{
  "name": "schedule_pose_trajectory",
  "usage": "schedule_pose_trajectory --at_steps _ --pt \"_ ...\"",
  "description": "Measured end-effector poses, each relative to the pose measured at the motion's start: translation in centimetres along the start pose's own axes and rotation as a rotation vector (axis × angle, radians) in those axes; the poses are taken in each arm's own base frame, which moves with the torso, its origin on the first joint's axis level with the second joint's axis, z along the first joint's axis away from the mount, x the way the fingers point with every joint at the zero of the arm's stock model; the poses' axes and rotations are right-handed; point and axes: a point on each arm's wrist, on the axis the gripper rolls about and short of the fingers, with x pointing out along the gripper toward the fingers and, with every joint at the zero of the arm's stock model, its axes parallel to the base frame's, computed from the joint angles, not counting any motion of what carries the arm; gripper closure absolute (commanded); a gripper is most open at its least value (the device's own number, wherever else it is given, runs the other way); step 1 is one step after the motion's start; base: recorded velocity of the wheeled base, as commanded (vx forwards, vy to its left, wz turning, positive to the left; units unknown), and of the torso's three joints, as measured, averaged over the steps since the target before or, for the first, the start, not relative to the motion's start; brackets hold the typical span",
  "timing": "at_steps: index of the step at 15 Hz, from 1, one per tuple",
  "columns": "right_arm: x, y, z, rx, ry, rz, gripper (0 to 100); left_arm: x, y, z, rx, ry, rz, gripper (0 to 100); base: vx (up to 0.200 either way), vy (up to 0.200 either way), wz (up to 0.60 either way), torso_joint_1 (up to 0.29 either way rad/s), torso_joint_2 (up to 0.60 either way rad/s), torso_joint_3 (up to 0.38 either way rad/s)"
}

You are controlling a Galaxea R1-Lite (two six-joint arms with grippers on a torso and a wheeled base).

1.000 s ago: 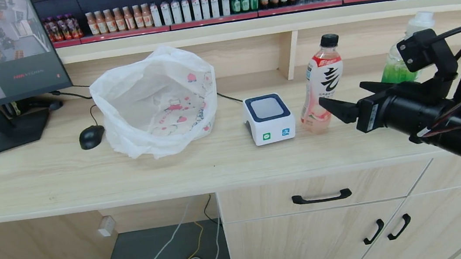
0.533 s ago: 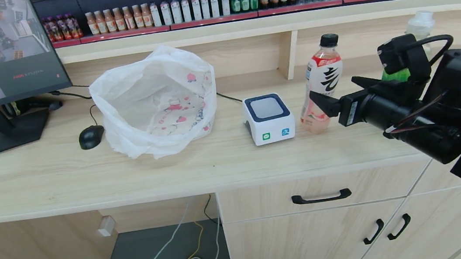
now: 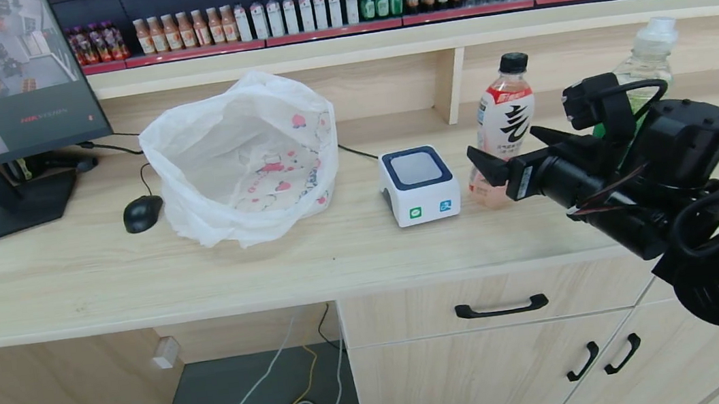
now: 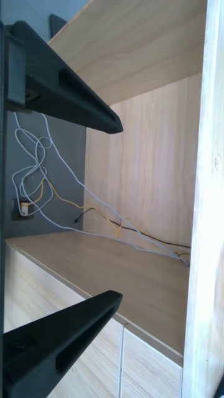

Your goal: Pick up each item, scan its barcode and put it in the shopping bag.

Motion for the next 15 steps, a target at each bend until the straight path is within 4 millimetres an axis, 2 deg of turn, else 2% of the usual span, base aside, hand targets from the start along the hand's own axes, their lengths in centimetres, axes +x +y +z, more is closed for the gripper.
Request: schedule_pose_trajectory --at_steps 9,15 --pt "2.7 0.0 -0.8 0.075 -0.019 -0.098 0 0.0 0.0 0.0 0.0 0.0 0.0 0 0.0 0.0 0.0 0.0 0.0 0.0" --pt "4.3 0.3 -1.3 0.083 -0.033 -0.101 0 0.0 0.0 0.0 0.0 0.0 0.0 0 0.0 0.0 0.0 0.0 0.0 0.0"
